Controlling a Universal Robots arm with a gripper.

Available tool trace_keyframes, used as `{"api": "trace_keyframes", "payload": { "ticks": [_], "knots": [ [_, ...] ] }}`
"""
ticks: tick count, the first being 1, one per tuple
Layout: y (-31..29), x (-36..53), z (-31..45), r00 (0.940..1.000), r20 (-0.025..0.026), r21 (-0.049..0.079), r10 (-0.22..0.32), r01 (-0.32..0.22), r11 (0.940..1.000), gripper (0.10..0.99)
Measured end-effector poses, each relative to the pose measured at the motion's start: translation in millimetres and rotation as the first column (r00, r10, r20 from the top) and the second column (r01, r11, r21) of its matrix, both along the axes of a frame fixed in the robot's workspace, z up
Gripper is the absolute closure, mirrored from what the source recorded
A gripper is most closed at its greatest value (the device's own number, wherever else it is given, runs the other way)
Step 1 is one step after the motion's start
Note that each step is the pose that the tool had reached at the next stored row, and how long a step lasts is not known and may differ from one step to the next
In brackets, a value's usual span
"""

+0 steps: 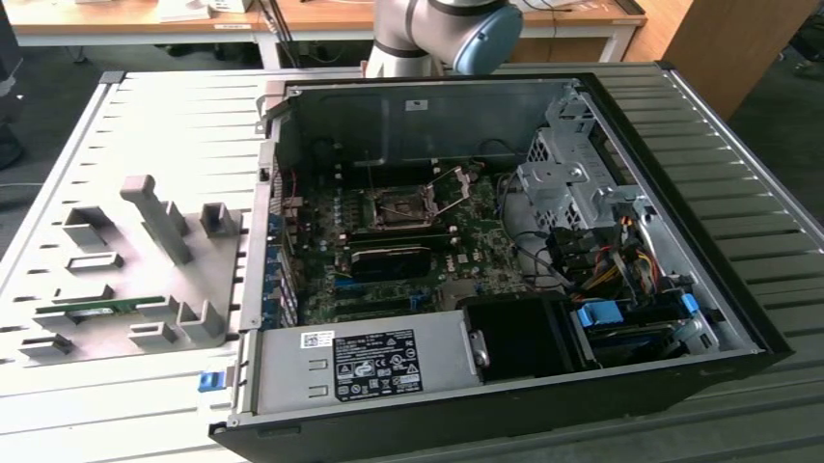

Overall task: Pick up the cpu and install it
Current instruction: 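Pick up the cpu and move it towards the insertion slot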

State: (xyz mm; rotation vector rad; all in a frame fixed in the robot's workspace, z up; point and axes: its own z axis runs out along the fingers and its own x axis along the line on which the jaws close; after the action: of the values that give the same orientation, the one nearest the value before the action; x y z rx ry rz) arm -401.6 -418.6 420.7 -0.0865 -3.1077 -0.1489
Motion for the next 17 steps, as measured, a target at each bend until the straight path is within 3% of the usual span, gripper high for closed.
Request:
{"api": "trace_keyframes", "payload": {
  "ticks": [17],
  "knots": [
    [0.0,22.4,0.0,1.0,0.0,0.0,0.0,0.0,1.0,0.545]
  ]
}}
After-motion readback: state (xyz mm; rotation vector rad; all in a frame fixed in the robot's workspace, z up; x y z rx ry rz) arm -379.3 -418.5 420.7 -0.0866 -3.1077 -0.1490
